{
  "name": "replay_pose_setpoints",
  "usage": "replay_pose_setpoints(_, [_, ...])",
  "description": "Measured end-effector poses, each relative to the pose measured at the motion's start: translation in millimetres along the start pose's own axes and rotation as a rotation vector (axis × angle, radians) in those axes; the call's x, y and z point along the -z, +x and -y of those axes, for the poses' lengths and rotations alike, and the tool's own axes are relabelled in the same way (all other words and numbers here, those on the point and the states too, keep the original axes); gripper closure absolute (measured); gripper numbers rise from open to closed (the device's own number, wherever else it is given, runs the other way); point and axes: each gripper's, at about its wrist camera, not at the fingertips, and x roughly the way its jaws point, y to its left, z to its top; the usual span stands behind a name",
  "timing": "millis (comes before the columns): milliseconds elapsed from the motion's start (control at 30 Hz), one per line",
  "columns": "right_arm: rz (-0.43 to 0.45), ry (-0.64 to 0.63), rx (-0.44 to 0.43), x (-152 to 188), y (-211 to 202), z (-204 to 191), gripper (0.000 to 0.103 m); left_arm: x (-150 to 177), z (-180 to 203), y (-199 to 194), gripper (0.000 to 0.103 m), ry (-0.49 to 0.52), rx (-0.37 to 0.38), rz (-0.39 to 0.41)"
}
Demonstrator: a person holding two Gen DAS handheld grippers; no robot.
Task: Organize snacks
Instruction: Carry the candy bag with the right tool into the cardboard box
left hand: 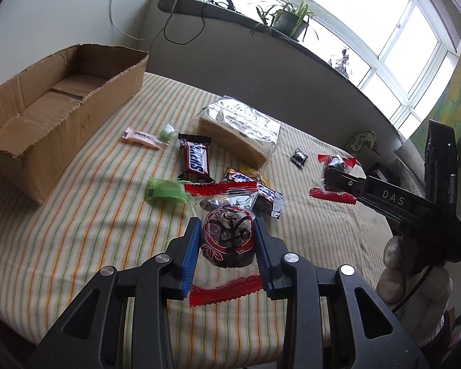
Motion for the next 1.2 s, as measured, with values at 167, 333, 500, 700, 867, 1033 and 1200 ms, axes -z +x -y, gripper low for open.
replay_pose_setpoints(167, [0.030,-0.055,-0.033,-7,-11,-36,0.067,-11,-18,-16,0.071,-0.010,-0.026,0.043])
replay_pose_setpoints(333, [0.033,-0.126,-0.064,-12,-7,-77,0.067,-23,-43,-33,0.071,-0.025,-0.063,0.090])
replay_pose_setpoints(500, [0.029,-0.209,-0.098,-15,2,-121,0.067,-33,-73,-49,0.071,-0.037,-0.116,0.124])
replay_pose_setpoints(700, [0.017,-0.296,-0.137,-17,19,-170,0.067,-49,-109,-66,0.071,-0.056,-0.189,0.176])
replay_pose_setpoints(867, [0.005,-0.357,-0.162,-17,37,-206,0.067,-60,-136,-72,0.071,-0.074,-0.229,0.200])
replay_pose_setpoints(1033, [-0.014,-0.390,-0.190,-17,57,-236,0.067,-67,-154,-72,0.071,-0.086,-0.255,0.202])
replay_pose_setpoints(1200, [-0.042,-0.417,-0.211,-17,77,-260,0.067,-76,-168,-73,0.071,-0.097,-0.273,0.213])
